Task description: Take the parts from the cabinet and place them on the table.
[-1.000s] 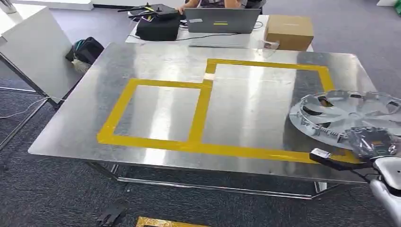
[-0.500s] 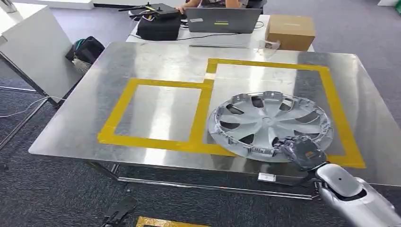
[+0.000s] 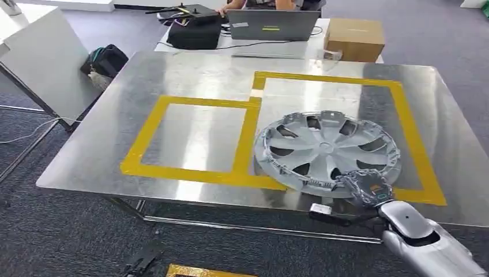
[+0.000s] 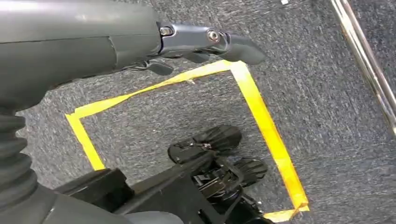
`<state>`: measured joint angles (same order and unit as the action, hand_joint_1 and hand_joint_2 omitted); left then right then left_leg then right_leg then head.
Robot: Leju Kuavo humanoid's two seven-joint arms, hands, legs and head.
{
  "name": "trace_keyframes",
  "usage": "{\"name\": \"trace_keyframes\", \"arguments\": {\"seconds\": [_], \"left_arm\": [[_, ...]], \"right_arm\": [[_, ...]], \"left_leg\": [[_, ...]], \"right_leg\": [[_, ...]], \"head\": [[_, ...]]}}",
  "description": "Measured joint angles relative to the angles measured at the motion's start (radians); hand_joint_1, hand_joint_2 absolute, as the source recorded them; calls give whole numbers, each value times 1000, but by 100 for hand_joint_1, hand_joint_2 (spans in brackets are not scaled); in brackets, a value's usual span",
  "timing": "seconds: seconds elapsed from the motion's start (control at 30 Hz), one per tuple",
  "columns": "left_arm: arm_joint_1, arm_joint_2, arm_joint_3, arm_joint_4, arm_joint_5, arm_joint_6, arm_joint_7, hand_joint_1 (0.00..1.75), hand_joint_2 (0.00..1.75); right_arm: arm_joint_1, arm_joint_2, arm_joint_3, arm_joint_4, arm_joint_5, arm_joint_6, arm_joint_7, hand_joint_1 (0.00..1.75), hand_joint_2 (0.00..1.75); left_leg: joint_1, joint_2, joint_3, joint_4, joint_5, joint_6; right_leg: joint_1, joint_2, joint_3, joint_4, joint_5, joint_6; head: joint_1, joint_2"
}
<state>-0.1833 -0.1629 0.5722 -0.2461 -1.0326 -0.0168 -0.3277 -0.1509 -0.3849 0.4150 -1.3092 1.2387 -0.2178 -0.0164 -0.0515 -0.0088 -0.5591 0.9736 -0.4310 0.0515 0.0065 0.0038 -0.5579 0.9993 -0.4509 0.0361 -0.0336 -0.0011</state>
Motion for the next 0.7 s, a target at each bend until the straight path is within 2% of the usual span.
{"name": "trace_keyframes", "arguments": {"seconds": [0.2, 0.37, 0.7], "left_arm": [[4, 3, 0, 0, 14, -8, -4, 0, 175], [10, 5, 1, 0, 45, -33, -7, 0, 175], [13, 9, 1, 0, 51, -33, -8, 0, 175]], "right_arm": [[7, 0, -37, 5, 32, 10, 34, 175, 175], [8, 2, -72, 12, 98, 25, 135, 175, 175], [11, 12, -101, 29, 108, 26, 146, 175, 175]], "left_leg": [[0, -1, 0, 0, 0, 0], [0, -1, 0, 0, 0, 0], [0, -1, 0, 0, 0, 0]], "right_leg": [[0, -1, 0, 0, 0, 0], [0, -1, 0, 0, 0, 0], [0, -1, 0, 0, 0, 0]], "head": [[0, 0], [0, 0], [0, 0]]}}
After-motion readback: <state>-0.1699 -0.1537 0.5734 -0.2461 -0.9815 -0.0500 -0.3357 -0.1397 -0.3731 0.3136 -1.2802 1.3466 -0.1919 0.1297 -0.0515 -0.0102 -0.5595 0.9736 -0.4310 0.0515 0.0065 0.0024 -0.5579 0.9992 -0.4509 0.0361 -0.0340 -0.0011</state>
